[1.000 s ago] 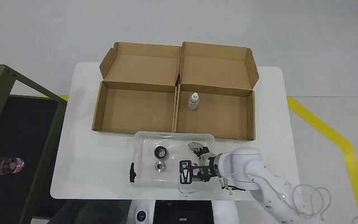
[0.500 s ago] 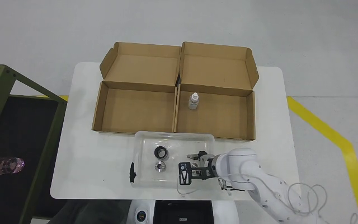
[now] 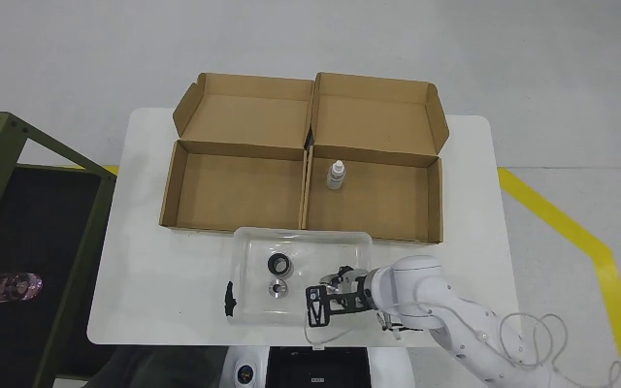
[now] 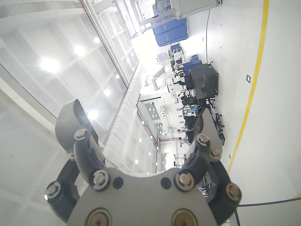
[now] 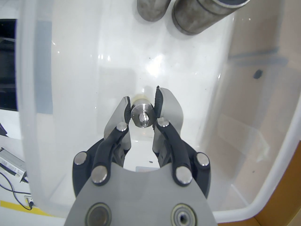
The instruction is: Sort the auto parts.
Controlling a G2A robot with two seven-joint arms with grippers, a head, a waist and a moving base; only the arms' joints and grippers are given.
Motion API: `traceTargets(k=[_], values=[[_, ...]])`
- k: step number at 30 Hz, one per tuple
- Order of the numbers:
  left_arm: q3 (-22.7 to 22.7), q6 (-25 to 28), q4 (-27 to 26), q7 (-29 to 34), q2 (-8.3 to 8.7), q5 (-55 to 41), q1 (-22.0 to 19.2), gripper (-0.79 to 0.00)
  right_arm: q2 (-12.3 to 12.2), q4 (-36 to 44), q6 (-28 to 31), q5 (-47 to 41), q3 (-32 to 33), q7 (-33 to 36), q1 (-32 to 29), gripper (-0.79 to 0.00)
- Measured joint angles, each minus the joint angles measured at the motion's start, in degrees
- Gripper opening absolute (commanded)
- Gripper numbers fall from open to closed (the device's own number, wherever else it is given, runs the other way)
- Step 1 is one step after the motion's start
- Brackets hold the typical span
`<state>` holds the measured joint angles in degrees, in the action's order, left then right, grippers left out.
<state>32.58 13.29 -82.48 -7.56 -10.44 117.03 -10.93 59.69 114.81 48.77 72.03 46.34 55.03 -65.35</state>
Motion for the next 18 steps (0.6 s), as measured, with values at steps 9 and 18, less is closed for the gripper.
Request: traceTargets(k=[9,18], values=[[0.0,0.0,0.0,0.0,0.00,0.0,0.0,0.000,-0.4,2.4,0.3,2.6,2.8,-13.3,-0.5,-0.785],[0.0,0.0,0.0,0.0,0.00,0.0,0.0,0.000,-1.2,3.6,-1.0,6.4,7.8,-28.8,-2.8,-0.785]])
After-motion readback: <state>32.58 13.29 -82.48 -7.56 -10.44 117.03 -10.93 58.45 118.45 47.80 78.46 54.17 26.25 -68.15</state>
